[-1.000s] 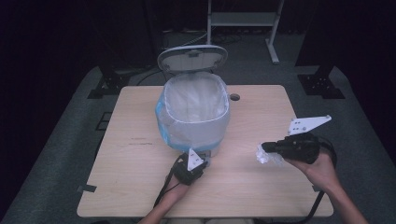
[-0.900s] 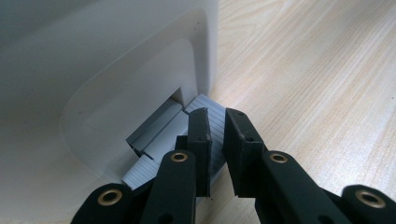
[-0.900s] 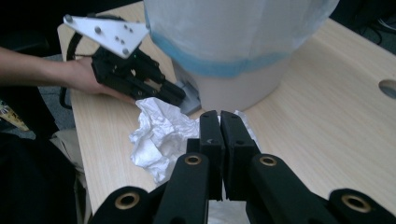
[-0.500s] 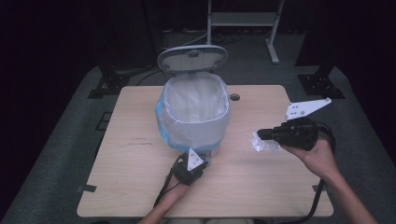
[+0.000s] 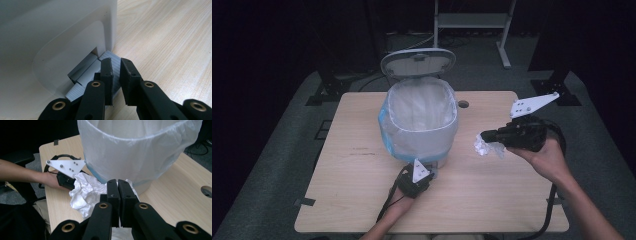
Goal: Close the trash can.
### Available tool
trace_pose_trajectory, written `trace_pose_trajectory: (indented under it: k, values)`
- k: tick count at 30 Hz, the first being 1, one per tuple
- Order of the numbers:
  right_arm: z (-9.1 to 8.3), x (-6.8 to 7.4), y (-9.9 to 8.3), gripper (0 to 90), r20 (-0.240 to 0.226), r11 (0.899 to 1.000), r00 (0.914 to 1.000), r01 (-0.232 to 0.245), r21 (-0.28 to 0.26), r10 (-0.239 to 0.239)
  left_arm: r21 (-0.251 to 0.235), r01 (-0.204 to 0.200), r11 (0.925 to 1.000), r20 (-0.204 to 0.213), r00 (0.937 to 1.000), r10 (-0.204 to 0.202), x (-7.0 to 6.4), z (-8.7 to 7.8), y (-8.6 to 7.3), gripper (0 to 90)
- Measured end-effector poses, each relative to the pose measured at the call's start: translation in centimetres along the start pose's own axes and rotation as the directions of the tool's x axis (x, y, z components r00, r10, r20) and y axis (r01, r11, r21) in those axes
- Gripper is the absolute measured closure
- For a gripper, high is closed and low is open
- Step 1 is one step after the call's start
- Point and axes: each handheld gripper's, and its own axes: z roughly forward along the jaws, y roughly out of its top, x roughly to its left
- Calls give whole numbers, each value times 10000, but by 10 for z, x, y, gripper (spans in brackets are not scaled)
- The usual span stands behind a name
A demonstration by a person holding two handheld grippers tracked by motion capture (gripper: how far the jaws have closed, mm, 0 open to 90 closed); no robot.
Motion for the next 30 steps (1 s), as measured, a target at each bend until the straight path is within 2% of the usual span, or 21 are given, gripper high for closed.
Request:
trace_pose_trajectory:
  k: [19, 30]
  values:
    - [1, -1, 43, 879, -116, 9999, 9998, 160, -53, -161, -25, 7, 10000, -6, 10000, -7, 0, 0, 0, 809]
    - [7, 0, 69, 879, -172, 9988, 9987, 473, -82, -475, -32, 9, 10000, -2, 10000, -9, 0, 0, 0, 810]
